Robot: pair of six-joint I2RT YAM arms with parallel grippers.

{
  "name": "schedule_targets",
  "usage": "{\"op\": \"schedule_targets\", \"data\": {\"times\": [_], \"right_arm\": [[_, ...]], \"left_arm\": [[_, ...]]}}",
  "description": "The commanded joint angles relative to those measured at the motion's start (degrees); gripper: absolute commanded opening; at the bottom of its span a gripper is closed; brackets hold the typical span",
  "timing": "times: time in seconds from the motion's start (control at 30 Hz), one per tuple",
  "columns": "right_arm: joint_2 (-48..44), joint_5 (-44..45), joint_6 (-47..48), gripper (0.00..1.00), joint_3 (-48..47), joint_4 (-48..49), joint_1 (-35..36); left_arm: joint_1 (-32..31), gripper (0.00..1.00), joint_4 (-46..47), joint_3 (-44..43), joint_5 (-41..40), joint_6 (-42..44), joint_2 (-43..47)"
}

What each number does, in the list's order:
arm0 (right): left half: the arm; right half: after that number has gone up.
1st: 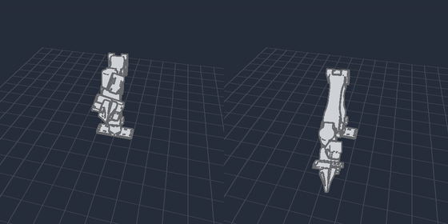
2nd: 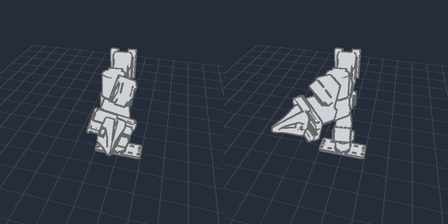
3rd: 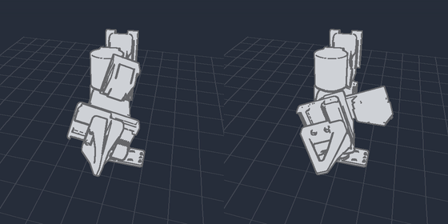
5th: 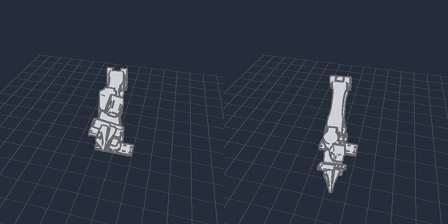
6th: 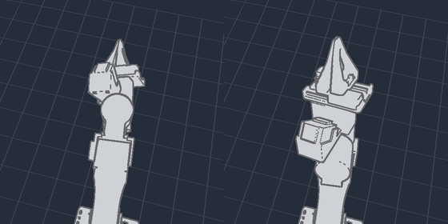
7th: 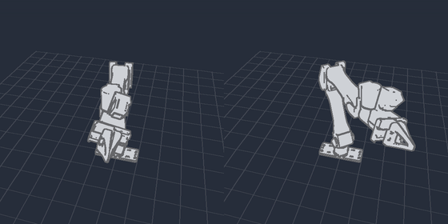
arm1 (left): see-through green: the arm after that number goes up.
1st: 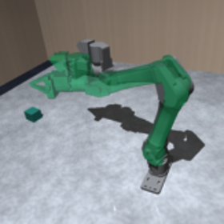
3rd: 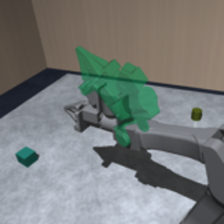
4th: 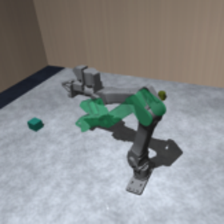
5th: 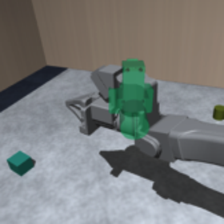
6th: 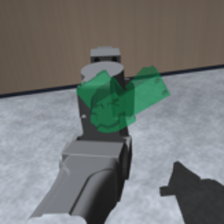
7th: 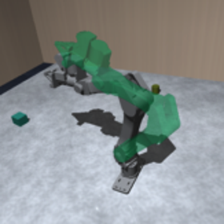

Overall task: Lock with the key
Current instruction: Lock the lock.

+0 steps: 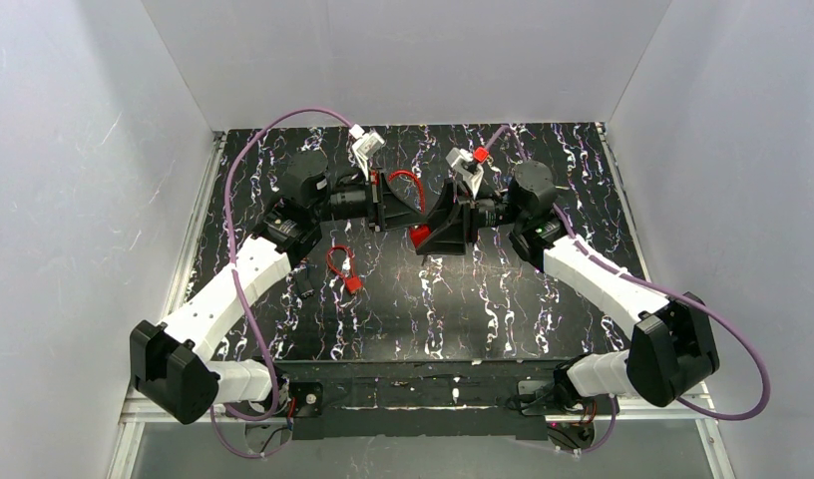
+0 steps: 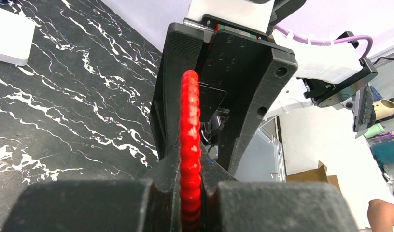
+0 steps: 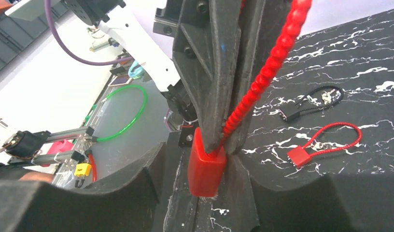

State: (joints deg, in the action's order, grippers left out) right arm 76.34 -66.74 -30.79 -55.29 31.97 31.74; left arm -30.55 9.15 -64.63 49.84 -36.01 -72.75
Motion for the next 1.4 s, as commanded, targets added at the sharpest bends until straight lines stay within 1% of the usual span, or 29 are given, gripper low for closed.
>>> {"op": "schedule_targets", "data": {"times": [0.0, 0.1, 0.17, 0.37, 0.4, 0.43, 0.47, 0.5, 0.53, 0.57, 0.6, 0.63, 0.7, 0.83, 0.9, 0.97, 1.03, 1.13, 1.23, 1.3, 1.37], "right_arm": [[0.2, 0.5, -5.3, 0.54, 0.7, 9.3, 0.4], [0.1, 0.6, -5.3, 0.53, 0.9, 9.4, 0.4], [0.1, 0.7, -5.2, 0.48, 1.1, 9.4, 0.5], [0.2, 1.0, -4.8, 0.25, 1.4, 8.6, 0.5], [0.2, 1.6, -4.0, 0.17, 1.1, 6.7, 0.5], [0.3, 2.0, -2.8, 0.13, 0.9, 5.0, 0.5], [0.3, 2.4, -2.0, 0.08, 0.7, 3.7, 0.5], [0.3, 3.0, -1.6, 0.01, 0.6, 2.8, 0.4], [0.4, 3.6, -1.7, 0.01, 0.7, 2.5, 0.3], [0.5, 4.2, -2.0, 0.01, 0.7, 2.5, 0.1], [0.5, 4.8, -2.7, 0.01, 0.7, 2.8, -0.1], [0.6, 5.5, -3.7, 0.01, 0.8, 3.4, -0.4], [0.8, 7.1, -6.0, 0.01, 0.7, 5.2, -1.1], [1.4, 13.9, -8.7, 0.01, -1.0, 4.0, -4.1], [1.8, 16.9, -10.3, 0.01, -1.5, 3.6, -5.6], [2.1, 19.5, -11.8, 0.01, -1.5, 4.0, -6.2], [2.7, 21.1, -14.4, 0.01, -1.3, 6.1, -6.3], [4.3, 25.1, -21.5, 0.01, -0.3, 11.5, -6.3], [6.6, 28.5, -26.8, 0.01, -0.2, 16.0, -6.4], [7.8, 30.3, -29.0, 0.01, -0.4, 16.8, -6.4], [8.8, 32.2, -30.1, 0.01, -1.3, 14.1, -6.4]], "left_arm": [[0.1, 0.0, 2.6, -0.5, 0.3, -0.8, 0.8], [0.1, 0.0, 2.7, -0.4, 0.3, -0.8, 0.8], [0.1, 0.0, 2.8, -0.4, 0.3, -0.8, 0.7], [0.1, 0.0, 2.9, -0.8, 0.1, -0.8, 0.5], [0.3, 0.01, 2.9, -1.2, -0.1, -0.8, 0.4], [0.6, 0.07, 2.8, -1.4, -0.2, -0.8, 0.4], [1.1, 0.16, 2.7, -1.8, -0.4, -1.0, 0.3], [1.7, 0.3, 2.4, -2.2, -0.5, -1.0, 0.2], [2.2, 0.42, 1.9, -2.7, -0.5, -1.0, 0.0], [2.9, 0.53, 1.3, -3.4, -0.7, -0.9, -0.1], [3.5, 0.6, 0.6, -4.1, -0.9, -0.6, -0.2], [4.2, 0.65, -0.1, -4.6, -1.1, -0.1, -0.1], [5.3, 0.71, -2.2, -5.7, -1.9, 1.5, 0.2], [6.6, 0.85, -14.4, -9.2, -7.4, 8.1, 0.7], [7.1, 0.98, -17.6, -8.5, -8.8, 9.5, 1.6], [7.1, 0.98, -19.6, -7.0, -11.3, 9.6, 2.6], [7.1, 1.0, -21.0, -5.9, -11.4, 10.6, 3.3], [7.2, 0.99, -18.8, -3.6, -10.8, 9.8, 3.8], [7.1, 0.98, -15.0, -2.0, -9.7, 7.1, 2.9], [7.2, 0.9, -12.5, -1.5, -9.2, 5.4, 2.1], [7.2, 0.81, -10.1, -1.5, -8.8, 4.0, 1.2]]}}
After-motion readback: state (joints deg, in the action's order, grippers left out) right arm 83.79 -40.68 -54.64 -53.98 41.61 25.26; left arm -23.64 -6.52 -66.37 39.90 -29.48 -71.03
